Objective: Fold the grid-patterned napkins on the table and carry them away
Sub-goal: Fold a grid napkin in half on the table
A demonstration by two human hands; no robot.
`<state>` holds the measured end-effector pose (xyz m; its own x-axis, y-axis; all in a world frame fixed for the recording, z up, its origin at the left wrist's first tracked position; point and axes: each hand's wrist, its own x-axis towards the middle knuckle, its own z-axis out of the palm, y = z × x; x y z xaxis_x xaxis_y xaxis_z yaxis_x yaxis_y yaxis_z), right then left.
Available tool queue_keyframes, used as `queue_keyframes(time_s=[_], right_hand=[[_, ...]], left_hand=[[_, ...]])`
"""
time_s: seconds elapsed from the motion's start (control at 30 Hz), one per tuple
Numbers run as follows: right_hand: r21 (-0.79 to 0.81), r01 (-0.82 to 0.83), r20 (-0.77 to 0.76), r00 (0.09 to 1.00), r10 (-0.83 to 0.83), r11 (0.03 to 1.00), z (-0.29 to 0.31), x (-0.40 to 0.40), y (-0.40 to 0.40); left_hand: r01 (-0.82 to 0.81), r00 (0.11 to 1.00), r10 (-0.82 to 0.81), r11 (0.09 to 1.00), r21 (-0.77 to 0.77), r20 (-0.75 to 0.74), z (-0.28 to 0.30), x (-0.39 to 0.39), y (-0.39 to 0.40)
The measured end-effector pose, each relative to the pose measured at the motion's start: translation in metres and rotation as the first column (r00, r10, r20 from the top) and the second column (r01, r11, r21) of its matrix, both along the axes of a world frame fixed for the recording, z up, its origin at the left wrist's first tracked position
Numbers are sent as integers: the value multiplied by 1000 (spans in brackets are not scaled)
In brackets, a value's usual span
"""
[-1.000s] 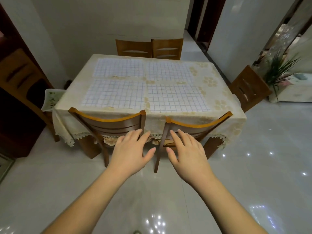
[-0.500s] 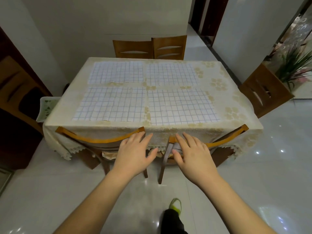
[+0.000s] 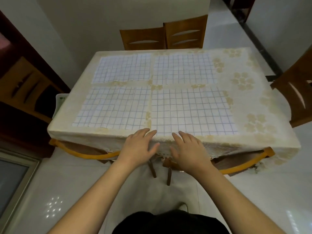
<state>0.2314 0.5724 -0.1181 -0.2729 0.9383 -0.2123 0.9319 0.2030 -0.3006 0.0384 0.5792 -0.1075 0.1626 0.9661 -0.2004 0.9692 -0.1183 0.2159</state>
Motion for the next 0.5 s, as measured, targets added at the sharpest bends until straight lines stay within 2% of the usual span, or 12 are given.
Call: queue_keyframes(time_s=[0.3,0.5], right_hand=[[-67,-81,-6,997,81,994,-35,-2,39],[-85,-63,-5,998,63,994,-46,-16,74]], left_hand=[[11,1000,-12,999,-49,-21,-35,-11,48],[22,1000,-24,998,-64,-20,-49,-26,81]])
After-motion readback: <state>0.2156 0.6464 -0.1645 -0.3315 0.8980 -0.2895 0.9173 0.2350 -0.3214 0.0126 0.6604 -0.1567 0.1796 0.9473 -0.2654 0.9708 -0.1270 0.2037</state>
